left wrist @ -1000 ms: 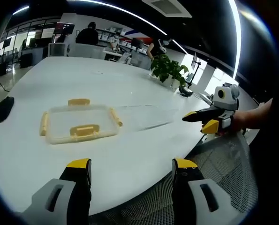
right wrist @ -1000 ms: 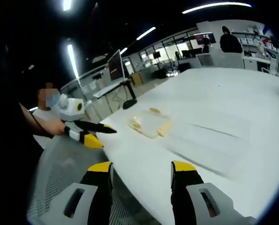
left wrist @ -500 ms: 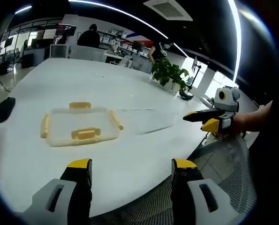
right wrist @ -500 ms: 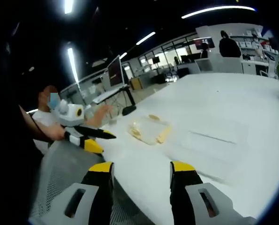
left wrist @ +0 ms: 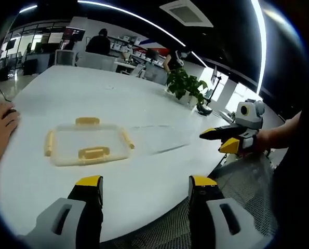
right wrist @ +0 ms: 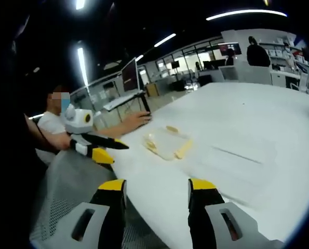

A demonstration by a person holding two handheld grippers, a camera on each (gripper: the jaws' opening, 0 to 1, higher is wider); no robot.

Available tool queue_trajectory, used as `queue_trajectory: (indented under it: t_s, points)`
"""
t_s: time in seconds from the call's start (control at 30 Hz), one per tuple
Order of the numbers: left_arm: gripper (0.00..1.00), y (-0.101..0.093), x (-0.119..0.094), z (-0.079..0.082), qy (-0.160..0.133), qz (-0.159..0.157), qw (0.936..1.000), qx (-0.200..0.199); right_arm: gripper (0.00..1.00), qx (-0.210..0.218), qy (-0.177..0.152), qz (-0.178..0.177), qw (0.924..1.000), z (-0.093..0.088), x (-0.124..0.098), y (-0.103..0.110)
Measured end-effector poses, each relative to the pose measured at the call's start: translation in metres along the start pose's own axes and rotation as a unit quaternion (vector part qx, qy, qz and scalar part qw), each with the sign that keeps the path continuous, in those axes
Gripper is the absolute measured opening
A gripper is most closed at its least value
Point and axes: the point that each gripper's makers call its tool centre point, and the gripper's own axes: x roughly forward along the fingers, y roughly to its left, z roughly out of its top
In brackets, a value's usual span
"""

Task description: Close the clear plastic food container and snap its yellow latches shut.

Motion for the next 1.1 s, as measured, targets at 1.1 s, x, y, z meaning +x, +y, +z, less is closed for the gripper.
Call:
queue_trajectory:
  t_s: [1.1]
  points:
    - [0.67,0.02,-0.01,0.024,-0.013,-0.028,0.9994,-0.018,0.44,0.013,-0.034,0.023,0.9991,0.033,0.029,0.011]
